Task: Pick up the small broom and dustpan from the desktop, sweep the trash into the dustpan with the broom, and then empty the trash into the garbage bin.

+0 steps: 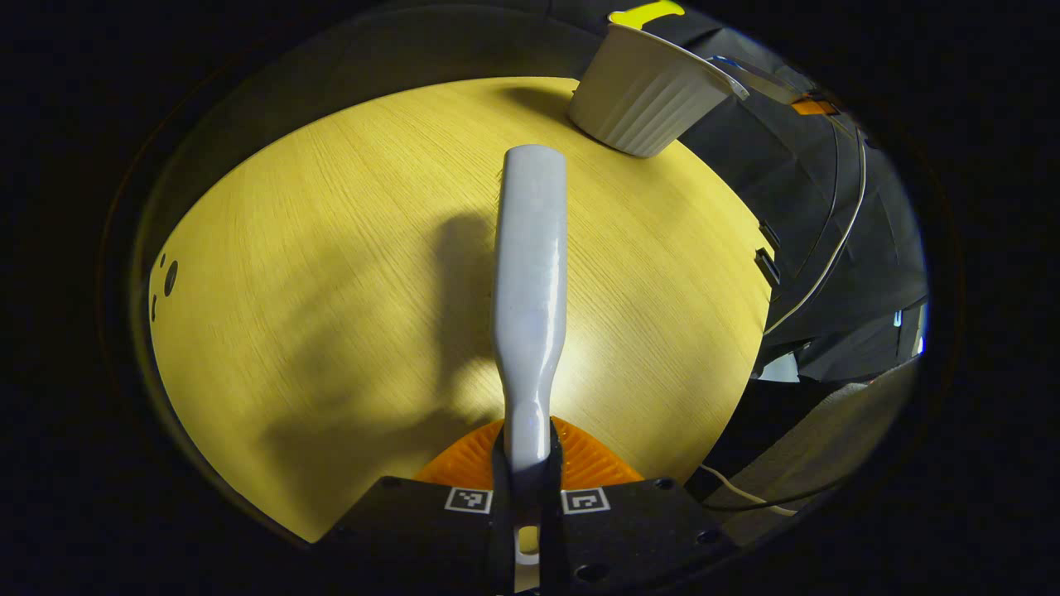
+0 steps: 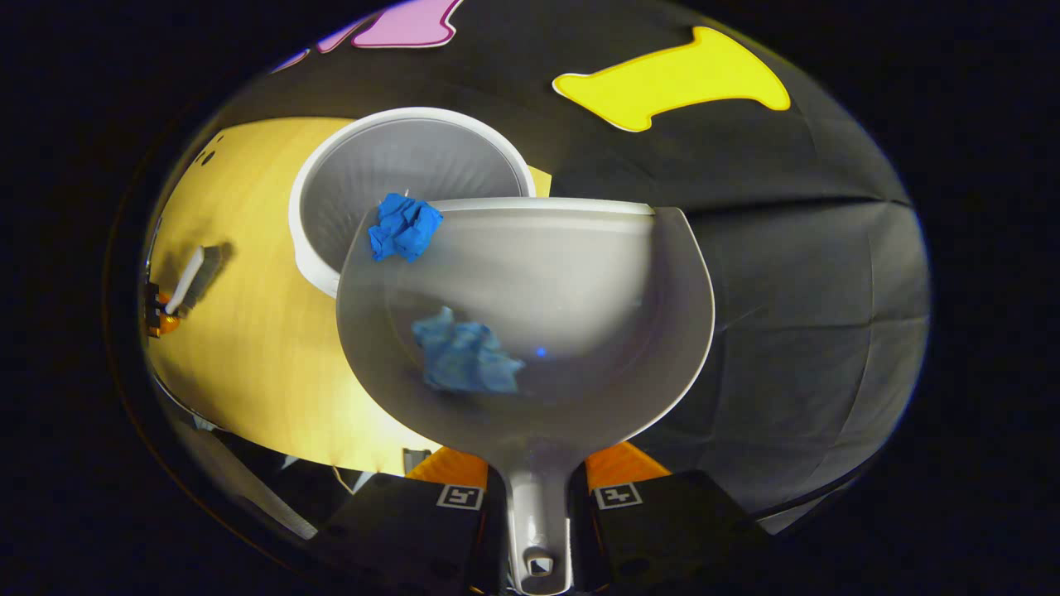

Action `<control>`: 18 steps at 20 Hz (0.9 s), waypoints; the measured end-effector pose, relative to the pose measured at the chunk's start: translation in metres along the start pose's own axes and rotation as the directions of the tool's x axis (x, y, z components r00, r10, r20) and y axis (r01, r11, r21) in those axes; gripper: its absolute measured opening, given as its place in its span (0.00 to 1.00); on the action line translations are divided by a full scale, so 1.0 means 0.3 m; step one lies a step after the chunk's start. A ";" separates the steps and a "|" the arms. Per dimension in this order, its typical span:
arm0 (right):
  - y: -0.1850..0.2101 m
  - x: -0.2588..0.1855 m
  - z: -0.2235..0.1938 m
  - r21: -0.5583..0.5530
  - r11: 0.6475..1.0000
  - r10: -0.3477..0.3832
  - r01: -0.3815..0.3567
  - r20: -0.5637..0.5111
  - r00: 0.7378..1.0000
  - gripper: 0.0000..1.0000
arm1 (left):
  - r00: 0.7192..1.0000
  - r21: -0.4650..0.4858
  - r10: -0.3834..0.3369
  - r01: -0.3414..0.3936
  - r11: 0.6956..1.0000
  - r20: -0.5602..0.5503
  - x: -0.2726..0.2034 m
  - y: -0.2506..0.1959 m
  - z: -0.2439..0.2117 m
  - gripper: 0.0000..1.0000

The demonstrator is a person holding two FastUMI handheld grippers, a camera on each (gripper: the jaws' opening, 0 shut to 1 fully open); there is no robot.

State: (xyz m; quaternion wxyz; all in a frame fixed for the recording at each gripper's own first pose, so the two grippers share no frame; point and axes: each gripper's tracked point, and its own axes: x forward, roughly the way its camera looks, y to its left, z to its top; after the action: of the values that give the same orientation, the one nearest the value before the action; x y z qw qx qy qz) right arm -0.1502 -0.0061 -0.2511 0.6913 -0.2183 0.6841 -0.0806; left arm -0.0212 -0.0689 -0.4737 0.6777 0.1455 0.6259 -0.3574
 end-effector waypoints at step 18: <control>-0.047 0.002 0.085 -0.282 0.957 -0.091 0.069 -0.065 0.994 0.34 | 1.000 -0.006 -0.008 0.008 1.000 -0.018 -0.010 -0.004 0.004 0.16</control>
State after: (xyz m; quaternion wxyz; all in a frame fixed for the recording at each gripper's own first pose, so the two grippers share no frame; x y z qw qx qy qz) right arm -0.1225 -0.0140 -0.2465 0.6226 -0.3380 0.7055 -0.0196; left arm -0.0209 -0.0697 -0.4704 0.6709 0.1444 0.6337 -0.3570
